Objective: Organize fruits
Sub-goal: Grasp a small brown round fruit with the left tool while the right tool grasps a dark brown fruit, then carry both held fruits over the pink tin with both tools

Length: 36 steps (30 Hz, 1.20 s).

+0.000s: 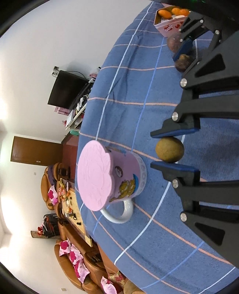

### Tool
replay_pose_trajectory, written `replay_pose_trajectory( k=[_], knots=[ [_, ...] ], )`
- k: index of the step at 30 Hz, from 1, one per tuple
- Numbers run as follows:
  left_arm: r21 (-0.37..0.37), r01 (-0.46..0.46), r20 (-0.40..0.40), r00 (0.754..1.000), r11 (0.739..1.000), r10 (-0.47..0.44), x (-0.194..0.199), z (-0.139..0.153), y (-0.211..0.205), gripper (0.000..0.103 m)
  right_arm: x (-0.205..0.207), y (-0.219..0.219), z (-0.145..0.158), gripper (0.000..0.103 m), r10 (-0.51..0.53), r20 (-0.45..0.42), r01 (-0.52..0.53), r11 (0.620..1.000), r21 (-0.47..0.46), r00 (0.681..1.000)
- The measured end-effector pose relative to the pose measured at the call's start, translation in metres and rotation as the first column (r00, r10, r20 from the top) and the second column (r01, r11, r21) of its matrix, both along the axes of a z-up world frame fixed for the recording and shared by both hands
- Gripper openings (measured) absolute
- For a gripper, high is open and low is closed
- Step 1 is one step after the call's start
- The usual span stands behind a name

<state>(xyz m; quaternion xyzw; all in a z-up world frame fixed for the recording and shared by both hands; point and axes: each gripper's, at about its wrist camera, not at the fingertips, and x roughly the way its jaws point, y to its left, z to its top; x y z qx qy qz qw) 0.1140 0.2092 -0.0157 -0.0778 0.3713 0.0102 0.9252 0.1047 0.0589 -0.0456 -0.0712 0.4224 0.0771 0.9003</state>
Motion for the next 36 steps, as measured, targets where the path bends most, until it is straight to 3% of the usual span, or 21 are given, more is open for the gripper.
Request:
replay_pose_trajectory(
  k=[3,5,9,12,15,20,25,30,36],
  knots=[
    [-0.003,0.004,-0.003,1.0,1.0,-0.004,-0.002,0.0,-0.002,0.027,-0.002,0.003,0.0,0.047,0.004,0.002,-0.004,1.0,-0.018,1.0],
    [0.0,0.006,0.001,1.0,1.0,-0.006,-0.002,0.0,-0.003,0.027,-0.005,0.001,0.001,0.039,0.014,-0.001,-0.014,1.0,0.002,1.0],
    [0.012,0.005,0.014,1.0,1.0,-0.005,-0.003,0.001,-0.007,0.027,-0.013,-0.001,0.004,0.039,0.02,0.007,-0.02,0.999,0.025,1.0],
    [0.016,-0.003,0.035,0.999,1.0,0.002,-0.005,0.002,-0.008,0.027,-0.031,-0.006,0.02,0.039,-0.006,0.119,-0.001,0.998,0.06,0.993],
    [0.045,-0.013,0.075,0.997,0.999,0.01,-0.009,0.004,-0.014,0.027,-0.059,-0.013,0.037,0.039,-0.034,0.268,0.013,0.997,0.08,0.963],
    [0.086,0.001,0.121,0.993,0.996,-0.012,-0.016,0.007,-0.026,0.027,-0.082,-0.022,0.047,0.039,-0.078,0.371,0.059,0.996,0.061,0.925],
    [0.105,0.018,0.122,0.992,0.994,-0.031,-0.019,0.005,-0.035,0.027,-0.086,-0.036,0.052,0.039,-0.106,0.374,0.08,0.993,0.084,0.922],
    [0.074,0.044,0.131,0.99,0.996,-0.053,-0.025,0.005,-0.041,0.027,-0.097,-0.051,0.052,0.039,-0.091,0.371,0.052,0.992,0.114,0.924],
    [0.106,0.077,0.148,0.985,0.991,-0.092,-0.035,0.007,-0.067,0.027,-0.11,-0.07,0.051,0.039,-0.101,0.363,0.057,0.99,0.129,0.926]
  ],
)
